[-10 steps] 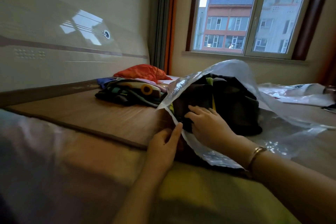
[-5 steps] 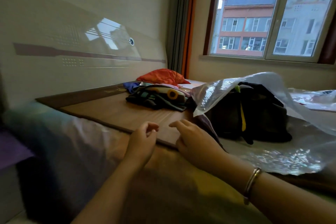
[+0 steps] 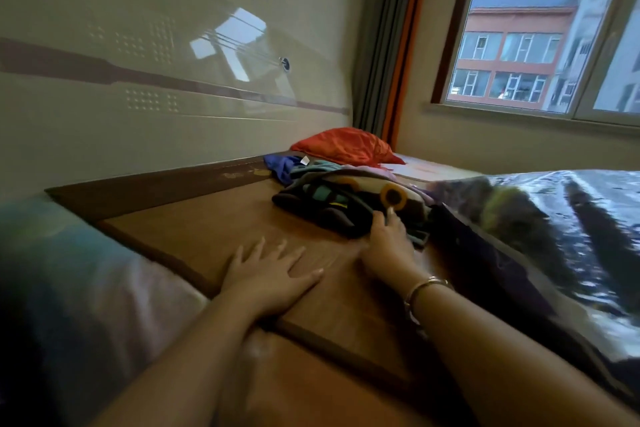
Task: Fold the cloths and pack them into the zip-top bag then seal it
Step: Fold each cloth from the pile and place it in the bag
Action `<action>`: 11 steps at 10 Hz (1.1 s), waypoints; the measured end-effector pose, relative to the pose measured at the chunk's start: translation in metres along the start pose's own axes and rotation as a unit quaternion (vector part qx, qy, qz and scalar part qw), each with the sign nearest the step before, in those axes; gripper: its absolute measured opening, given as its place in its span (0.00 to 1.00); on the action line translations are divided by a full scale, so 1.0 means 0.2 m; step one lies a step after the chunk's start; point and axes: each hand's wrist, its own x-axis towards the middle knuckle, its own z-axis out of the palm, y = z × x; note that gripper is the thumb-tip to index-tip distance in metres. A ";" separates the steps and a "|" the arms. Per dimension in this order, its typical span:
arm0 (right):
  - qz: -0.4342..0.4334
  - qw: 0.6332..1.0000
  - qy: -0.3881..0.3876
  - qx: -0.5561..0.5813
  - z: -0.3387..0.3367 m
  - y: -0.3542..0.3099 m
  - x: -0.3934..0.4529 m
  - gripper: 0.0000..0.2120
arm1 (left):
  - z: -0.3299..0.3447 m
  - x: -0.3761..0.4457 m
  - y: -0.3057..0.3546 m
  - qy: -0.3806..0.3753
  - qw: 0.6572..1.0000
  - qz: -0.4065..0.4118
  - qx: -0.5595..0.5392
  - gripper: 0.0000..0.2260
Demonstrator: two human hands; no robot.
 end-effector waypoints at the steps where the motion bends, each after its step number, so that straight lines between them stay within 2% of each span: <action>1: 0.029 0.997 0.021 -0.075 0.02 0.12 0.24 0.35 | 0.00 0.13 -0.06 0.018 1.000 0.009 0.009 0.32; 2: 0.069 0.994 0.032 -0.077 0.04 0.29 0.42 0.37 | 0.03 0.20 -0.07 0.030 0.999 0.018 0.008 0.31; 3: 0.043 0.997 0.039 -0.048 0.06 0.38 0.48 0.27 | 0.05 0.21 -0.07 0.038 0.999 0.018 0.008 0.31; 4: 0.014 0.993 0.056 -0.099 0.07 0.33 0.44 0.17 | 0.05 0.20 -0.08 0.050 0.999 0.013 0.001 0.31; 5: 0.014 0.991 0.059 -0.120 0.07 0.24 0.32 0.14 | 0.05 0.18 -0.07 0.072 0.997 0.011 -0.016 0.30; 6: -0.021 0.989 0.064 -0.133 0.03 0.13 0.12 0.14 | 0.03 0.12 -0.04 0.164 0.983 0.020 -0.076 0.25; 7: -0.071 0.979 0.054 -0.181 -0.05 0.00 -0.13 0.12 | 0.01 0.03 0.01 0.241 0.956 0.021 -0.167 0.26; 8: -0.116 0.969 0.023 -0.215 -0.19 -0.10 -0.35 0.10 | 0.02 -0.10 0.10 0.218 0.940 0.034 -0.259 0.27; 9: -0.163 0.967 -0.010 -0.193 -0.26 -0.16 -0.59 0.08 | 0.02 -0.20 0.17 0.219 0.923 0.031 -0.314 0.25; 10: -0.228 0.964 0.012 -0.133 -0.32 -0.11 -0.54 0.02 | -0.02 -0.26 0.18 0.218 0.910 -0.010 -0.352 0.22; 11: -0.475 0.765 -0.327 0.287 -0.31 0.10 -0.43 0.12 | -0.04 -0.30 0.16 0.222 0.923 -0.018 -0.314 0.21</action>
